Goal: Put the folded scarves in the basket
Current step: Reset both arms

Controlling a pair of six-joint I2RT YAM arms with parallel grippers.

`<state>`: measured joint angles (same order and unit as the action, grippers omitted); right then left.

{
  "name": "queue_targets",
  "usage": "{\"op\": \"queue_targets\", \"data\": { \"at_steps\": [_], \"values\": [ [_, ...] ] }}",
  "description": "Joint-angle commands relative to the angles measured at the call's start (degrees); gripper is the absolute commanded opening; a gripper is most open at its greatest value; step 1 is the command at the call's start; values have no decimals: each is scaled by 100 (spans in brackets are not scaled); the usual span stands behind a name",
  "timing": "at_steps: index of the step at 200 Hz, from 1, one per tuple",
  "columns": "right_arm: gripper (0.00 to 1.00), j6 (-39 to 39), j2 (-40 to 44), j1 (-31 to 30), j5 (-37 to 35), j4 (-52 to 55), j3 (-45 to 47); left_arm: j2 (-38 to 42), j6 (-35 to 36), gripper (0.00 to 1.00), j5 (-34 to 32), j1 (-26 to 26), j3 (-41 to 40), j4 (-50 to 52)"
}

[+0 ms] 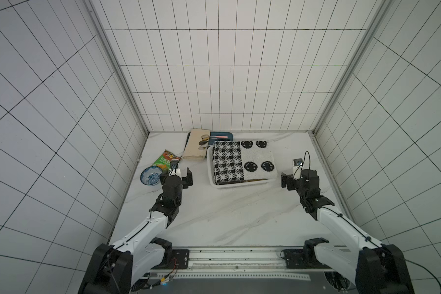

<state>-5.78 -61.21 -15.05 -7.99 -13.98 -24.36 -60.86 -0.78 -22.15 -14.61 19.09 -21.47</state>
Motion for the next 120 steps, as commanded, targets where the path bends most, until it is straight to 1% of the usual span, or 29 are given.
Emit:
{"op": "queue_targets", "data": {
  "at_steps": [1,10,21,32,39,53,69,97,110,120],
  "values": [
    [99,-542,-213,121,-55,-1386,270,-555,135,98,422,357,-299,-1253],
    [99,-433,-401,242,-77,-1614,344,-788,81,98,510,490,-271,-1486],
    [99,-173,-651,464,61,-2057,512,-824,67,98,528,537,-145,-1273],
    [99,226,-942,763,281,-2688,711,-814,0,98,794,742,-237,-1510],
    [99,325,-1118,888,381,-3046,756,-835,-95,98,935,881,-282,-1673],
    [99,311,-1095,989,609,-3001,742,-976,-233,98,1239,1156,-276,-1858],
    [99,473,-1183,1161,674,-3140,744,-1256,-166,98,1484,1216,-258,-2301],
    [99,395,-1395,1285,943,-2919,503,-1969,-186,98,1431,1273,-233,-3123],
    [99,251,-1488,1285,1146,-2784,374,-2378,-204,98,1626,1379,-174,-3377],
    [99,203,-1586,1286,1121,-3037,441,-2685,-212,98,1717,1417,-168,-3632]
  ]
}}
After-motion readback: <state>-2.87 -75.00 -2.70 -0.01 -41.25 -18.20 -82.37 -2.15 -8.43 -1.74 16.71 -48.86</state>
